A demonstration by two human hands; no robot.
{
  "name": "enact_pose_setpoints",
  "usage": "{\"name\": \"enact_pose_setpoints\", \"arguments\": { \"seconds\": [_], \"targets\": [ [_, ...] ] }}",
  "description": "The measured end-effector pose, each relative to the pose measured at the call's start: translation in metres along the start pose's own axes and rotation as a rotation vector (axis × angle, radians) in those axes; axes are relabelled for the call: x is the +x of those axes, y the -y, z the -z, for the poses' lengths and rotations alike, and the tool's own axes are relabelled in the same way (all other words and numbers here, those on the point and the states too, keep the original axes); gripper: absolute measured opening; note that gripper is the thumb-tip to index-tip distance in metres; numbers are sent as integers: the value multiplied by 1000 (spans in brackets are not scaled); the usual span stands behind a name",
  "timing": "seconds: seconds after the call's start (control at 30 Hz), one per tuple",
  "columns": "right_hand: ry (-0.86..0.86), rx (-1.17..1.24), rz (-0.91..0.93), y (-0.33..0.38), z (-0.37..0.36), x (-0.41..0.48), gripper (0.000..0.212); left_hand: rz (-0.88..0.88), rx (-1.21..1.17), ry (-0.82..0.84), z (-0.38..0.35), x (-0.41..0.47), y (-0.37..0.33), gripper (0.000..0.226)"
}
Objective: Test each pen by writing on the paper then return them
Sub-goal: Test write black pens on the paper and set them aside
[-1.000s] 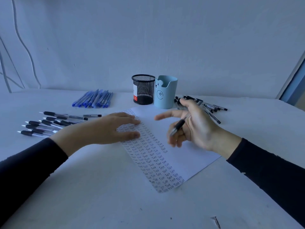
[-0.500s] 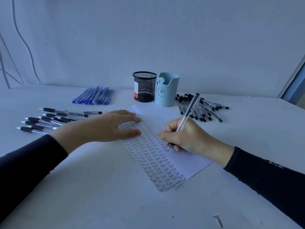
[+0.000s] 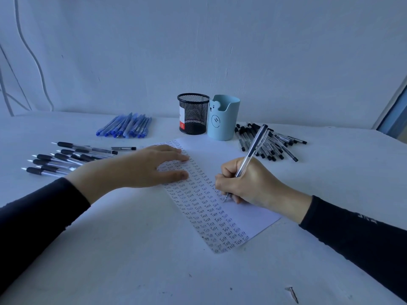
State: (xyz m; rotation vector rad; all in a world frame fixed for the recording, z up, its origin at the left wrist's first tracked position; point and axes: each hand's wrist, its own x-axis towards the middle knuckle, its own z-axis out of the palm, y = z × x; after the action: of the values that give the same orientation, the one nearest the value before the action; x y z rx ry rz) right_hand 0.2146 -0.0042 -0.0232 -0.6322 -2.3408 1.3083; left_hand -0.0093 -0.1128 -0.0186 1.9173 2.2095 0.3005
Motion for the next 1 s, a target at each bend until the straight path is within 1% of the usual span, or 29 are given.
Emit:
{"name": "enact_pose_setpoints", "arguments": {
  "seconds": [0.23, 0.87, 1.0],
  "targets": [
    [53, 32, -28, 6, 1, -3, 44, -3, -14, -9, -1, -1, 2, 71],
    [43, 12, -19, 6, 3, -3, 53, 0, 1, 2, 0, -1, 1, 72],
    [14, 23, -14, 6, 4, -2, 46, -4, -1, -2, -1, 0, 1, 72]
  ]
}}
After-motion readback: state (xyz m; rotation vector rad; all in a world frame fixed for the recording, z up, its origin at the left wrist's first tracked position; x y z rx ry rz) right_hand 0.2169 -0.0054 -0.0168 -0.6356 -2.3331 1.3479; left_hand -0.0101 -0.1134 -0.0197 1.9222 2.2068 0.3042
